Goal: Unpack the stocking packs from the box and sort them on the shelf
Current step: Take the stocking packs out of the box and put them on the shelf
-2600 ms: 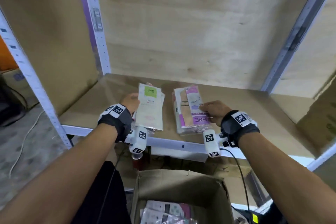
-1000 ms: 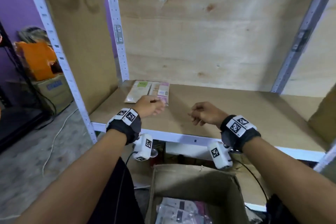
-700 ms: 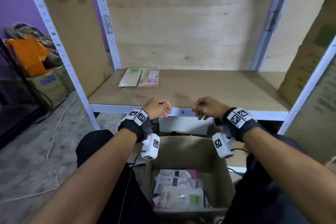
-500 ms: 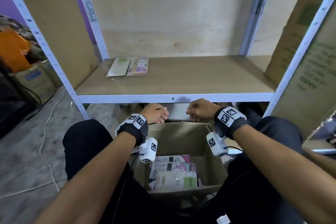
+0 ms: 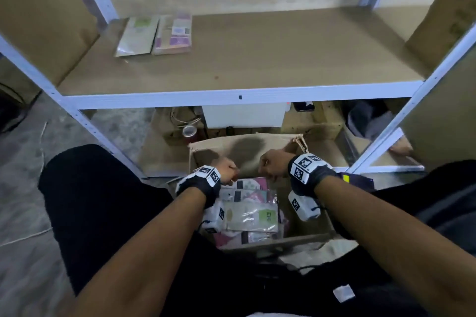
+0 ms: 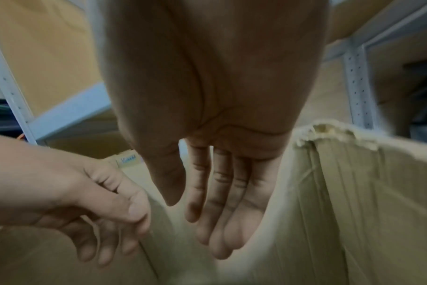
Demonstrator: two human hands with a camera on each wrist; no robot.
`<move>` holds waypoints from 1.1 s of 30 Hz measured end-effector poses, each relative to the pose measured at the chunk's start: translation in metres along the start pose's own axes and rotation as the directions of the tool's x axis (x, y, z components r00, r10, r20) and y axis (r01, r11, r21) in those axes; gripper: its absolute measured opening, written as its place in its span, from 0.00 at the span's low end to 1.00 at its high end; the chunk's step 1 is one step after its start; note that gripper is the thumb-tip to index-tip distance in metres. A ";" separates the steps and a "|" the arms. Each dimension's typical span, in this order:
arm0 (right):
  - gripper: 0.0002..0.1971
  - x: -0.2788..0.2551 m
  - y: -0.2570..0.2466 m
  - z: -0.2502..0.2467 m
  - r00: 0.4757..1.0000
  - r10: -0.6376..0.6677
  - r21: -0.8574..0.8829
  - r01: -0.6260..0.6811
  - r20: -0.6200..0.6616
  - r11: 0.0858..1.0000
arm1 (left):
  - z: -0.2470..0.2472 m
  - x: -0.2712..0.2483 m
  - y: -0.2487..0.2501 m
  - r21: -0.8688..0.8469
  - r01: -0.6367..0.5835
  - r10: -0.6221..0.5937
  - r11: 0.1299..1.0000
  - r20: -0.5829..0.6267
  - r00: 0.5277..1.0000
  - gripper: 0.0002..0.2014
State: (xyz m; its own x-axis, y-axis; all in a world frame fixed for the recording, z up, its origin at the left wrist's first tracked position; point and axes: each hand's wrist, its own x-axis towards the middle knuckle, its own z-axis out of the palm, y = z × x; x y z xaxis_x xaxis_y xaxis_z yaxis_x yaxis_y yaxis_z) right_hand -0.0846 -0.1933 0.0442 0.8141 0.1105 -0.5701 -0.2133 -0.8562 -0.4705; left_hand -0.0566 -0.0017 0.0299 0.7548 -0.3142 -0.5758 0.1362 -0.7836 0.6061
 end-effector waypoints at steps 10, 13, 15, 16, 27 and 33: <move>0.13 0.062 0.027 0.054 0.969 0.102 -0.070 -0.088 0.224 0.994 | 0.030 0.051 -0.031 0.054 0.143 -0.149 0.988 0.126 0.981 0.09; 0.15 0.074 0.026 0.061 0.979 0.092 -0.226 -0.050 0.181 0.973 | 0.035 0.063 -0.038 0.090 0.149 -0.158 0.985 0.110 0.981 0.06; 0.15 0.082 0.029 0.069 0.983 0.089 -0.308 -0.037 0.159 0.951 | 0.037 0.068 -0.041 0.113 0.160 -0.173 0.981 0.117 0.978 0.06; 0.15 0.086 0.032 0.075 0.981 0.088 -0.327 -0.028 0.170 0.945 | 0.038 0.070 -0.042 0.119 0.166 -0.180 0.979 0.120 0.976 0.06; 0.26 0.099 0.067 0.139 0.983 0.123 -0.364 -0.066 0.138 0.929 | 0.042 0.077 -0.053 0.124 0.218 -0.233 0.968 0.123 0.965 0.08; 0.19 0.108 0.068 0.140 0.992 0.038 -0.439 0.018 0.119 0.898 | 0.039 0.077 -0.057 0.144 0.217 -0.230 0.965 0.079 0.970 0.05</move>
State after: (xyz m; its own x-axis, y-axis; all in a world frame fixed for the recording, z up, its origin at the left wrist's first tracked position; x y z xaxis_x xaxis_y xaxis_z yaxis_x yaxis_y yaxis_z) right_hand -0.0872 -0.1694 -0.1436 0.7352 0.1371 -0.6638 0.0603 -0.9887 -0.1374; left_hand -0.0307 -0.0021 -0.0703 0.6499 -0.1668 -0.7415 0.2031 -0.9020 0.3809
